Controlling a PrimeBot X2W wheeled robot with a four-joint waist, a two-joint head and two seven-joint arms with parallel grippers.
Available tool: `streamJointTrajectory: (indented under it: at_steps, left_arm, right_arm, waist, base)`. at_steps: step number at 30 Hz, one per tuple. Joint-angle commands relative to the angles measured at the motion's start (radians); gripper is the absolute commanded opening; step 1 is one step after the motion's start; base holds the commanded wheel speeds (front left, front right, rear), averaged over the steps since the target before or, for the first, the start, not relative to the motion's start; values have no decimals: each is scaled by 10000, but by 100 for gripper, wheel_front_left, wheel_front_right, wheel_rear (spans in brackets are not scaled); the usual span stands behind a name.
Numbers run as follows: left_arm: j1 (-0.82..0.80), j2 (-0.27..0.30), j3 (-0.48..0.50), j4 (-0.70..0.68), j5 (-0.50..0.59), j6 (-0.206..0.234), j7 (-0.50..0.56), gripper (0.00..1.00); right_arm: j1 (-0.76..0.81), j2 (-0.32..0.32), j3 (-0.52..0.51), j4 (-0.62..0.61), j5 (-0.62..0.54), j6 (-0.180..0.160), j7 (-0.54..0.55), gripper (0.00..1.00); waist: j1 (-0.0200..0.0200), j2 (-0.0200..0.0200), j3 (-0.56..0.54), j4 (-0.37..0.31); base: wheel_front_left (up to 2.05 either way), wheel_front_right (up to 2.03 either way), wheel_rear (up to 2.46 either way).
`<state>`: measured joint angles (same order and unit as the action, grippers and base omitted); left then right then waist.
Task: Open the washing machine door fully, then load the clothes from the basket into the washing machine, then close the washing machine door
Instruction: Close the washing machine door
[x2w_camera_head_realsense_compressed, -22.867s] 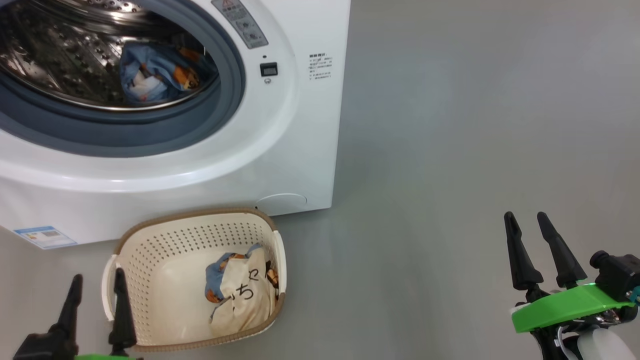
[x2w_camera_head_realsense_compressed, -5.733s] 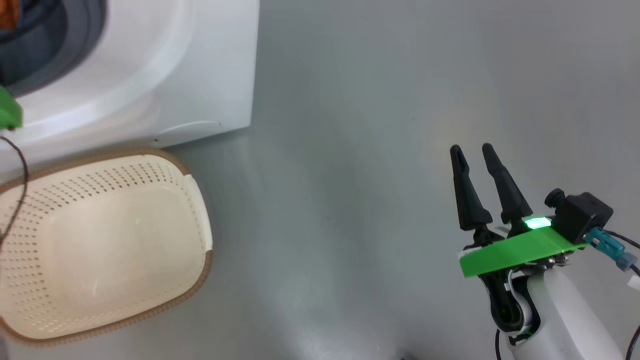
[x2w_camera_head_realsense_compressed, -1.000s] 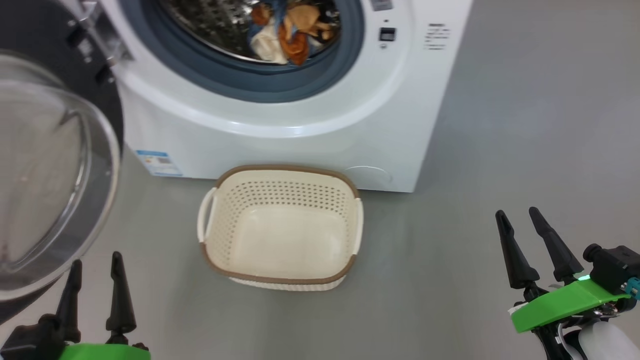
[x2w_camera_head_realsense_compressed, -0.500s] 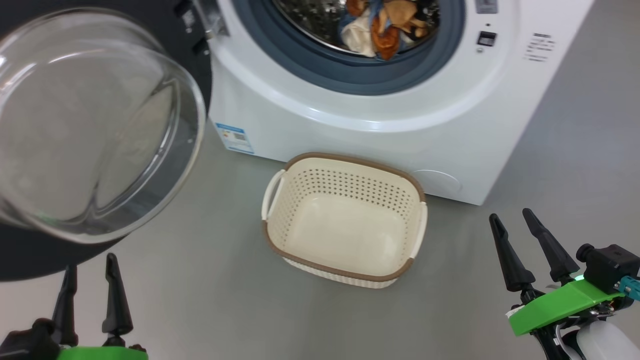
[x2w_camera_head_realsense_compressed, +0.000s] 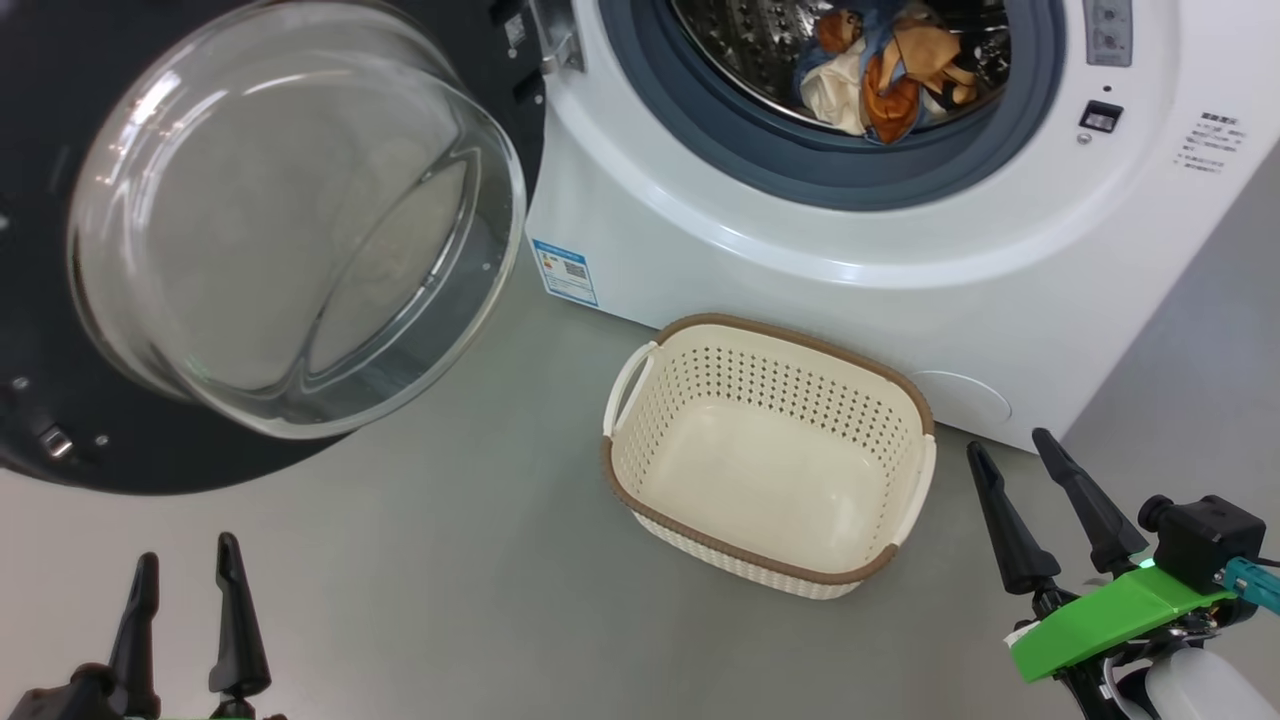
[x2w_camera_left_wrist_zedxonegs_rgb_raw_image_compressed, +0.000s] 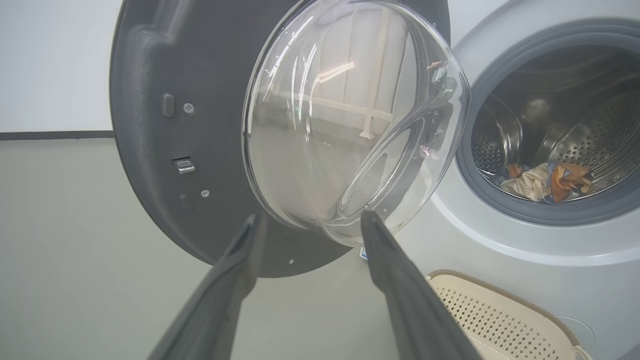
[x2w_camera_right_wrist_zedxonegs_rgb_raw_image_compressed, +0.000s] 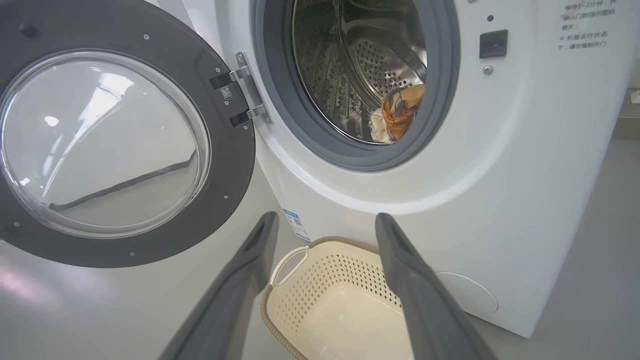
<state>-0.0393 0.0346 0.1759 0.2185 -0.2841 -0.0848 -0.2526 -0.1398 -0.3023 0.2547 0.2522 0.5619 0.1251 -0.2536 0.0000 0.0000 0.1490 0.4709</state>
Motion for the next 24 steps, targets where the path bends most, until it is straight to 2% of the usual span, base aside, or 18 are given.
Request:
streamJointTrajectory:
  at_steps: [1,11,15,16,17,18,20,22,24]
  left_arm:
    - [-18,157,308,-362,-123,79,-92,100]
    - [143,157,285,-640,-85,288,-92,100]
    - [149,157,304,-1066,-180,103,-92,100]
    - [154,157,313,-1073,-281,60,-92,96]
    - [151,157,328,-1075,-375,27,-92,77]
    - [128,156,362,-1095,-471,3,-92,67]
    - [81,156,420,-1079,-731,-60,-92,18]
    - [-99,156,596,-1152,-931,-175,-92,0]
    - [-297,156,757,-1273,-1151,-258,-92,0]
  right_arm:
    - [-171,-167,204,-191,30,56,-82,100]
    - [-108,-153,254,-184,46,56,-82,100]
    - [-150,-173,272,-184,58,56,-82,100]
    - [-156,-169,271,-183,59,56,-82,100]
    - [-158,-166,268,-183,60,56,-82,100]
    - [-159,-162,262,-184,60,56,-82,100]
    - [-149,-152,243,-183,61,56,-82,100]
    - [-131,-141,213,-193,54,56,-82,100]
    - [-117,-129,181,-199,47,56,-82,100]
  waist:
    - [0,0,-93,137]
    - [0,0,-146,417]
    - [0,0,-62,393]
    - [0,0,-56,379]
    - [0,0,-47,368]
    - [0,0,-34,356]
    - [0,0,-22,335]
    - [0,0,36,316]
    - [0,0,84,314]
  base:
    - [0,0,0]
    - [0,0,0]
    - [0,0,0]
    - [0,0,0]
    - [0,0,0]
    - [0,0,0]
    - [0,0,0]
    - [0,0,0]
    - [0,0,0]
